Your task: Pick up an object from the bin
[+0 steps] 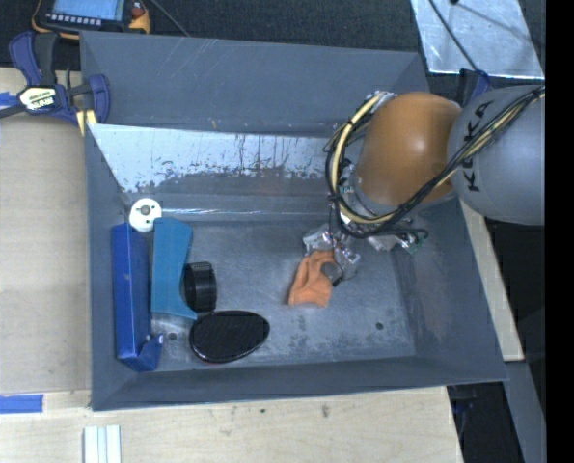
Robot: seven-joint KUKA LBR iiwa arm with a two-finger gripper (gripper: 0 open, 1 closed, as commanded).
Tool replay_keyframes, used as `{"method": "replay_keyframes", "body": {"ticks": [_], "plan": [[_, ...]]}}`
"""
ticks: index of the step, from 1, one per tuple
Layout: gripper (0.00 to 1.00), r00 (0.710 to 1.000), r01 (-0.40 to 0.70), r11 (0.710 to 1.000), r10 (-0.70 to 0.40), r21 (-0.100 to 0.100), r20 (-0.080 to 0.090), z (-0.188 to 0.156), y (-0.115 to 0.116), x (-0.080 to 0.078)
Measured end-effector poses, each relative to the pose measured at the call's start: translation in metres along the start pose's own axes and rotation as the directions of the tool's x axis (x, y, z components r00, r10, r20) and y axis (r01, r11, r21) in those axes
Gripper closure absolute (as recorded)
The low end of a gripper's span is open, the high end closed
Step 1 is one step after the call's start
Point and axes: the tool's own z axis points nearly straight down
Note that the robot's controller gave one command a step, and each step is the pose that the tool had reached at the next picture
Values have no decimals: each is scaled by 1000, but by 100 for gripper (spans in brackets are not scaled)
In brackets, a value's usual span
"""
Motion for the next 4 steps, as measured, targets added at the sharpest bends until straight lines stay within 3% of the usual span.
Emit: {"method": "replay_keyframes", "body": {"ticks": [4], "plan": [[100, 1000, -3, 1000, 3, -3, -3, -18, 0, 0]]}}
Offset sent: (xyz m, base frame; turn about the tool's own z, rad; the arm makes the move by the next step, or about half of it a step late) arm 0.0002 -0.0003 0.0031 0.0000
